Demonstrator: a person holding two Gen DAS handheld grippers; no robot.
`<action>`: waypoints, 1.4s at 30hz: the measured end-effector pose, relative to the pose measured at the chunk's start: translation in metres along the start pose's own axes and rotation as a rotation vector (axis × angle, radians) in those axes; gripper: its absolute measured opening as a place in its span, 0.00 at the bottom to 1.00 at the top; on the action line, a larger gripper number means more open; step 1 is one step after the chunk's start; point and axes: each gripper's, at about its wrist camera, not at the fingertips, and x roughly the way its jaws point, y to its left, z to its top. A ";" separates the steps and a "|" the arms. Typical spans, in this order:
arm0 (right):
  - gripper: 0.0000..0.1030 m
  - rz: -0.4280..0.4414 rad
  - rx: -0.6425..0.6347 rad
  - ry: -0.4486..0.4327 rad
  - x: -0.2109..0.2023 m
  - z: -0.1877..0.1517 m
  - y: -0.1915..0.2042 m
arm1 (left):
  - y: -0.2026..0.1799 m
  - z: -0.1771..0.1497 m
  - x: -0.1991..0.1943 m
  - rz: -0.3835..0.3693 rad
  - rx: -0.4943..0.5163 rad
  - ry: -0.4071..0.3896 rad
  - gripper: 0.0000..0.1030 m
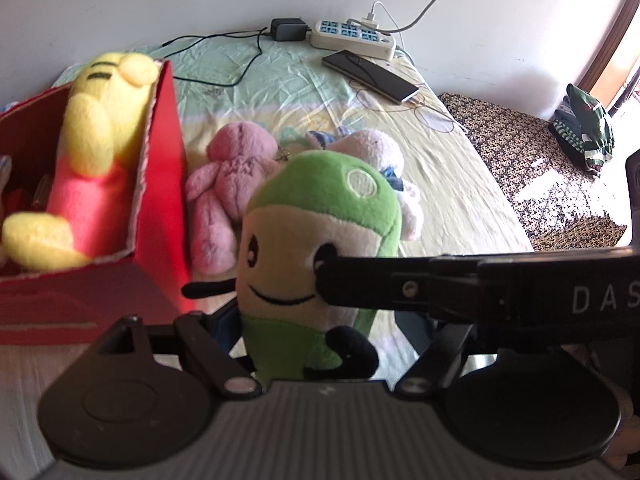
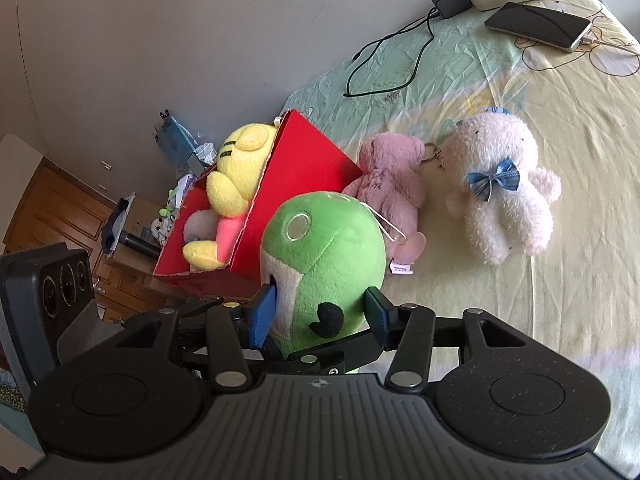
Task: Organize objects
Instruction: 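Lift the green doll with the right gripper and carry it over the red box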
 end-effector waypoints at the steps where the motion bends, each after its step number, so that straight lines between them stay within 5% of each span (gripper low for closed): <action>1: 0.51 0.002 -0.004 0.007 0.001 -0.002 0.002 | 0.002 -0.002 -0.001 0.000 -0.003 0.002 0.75; 16: 0.51 0.045 -0.081 0.163 0.029 -0.028 0.039 | 0.032 -0.050 -0.030 0.050 -0.086 0.024 0.75; 29: 0.50 0.152 -0.179 0.302 0.085 -0.034 0.093 | 0.091 -0.081 -0.072 0.167 -0.203 0.012 0.75; 42: 0.51 0.274 -0.252 0.302 0.129 -0.021 0.167 | 0.152 -0.074 -0.135 0.281 -0.201 -0.089 0.75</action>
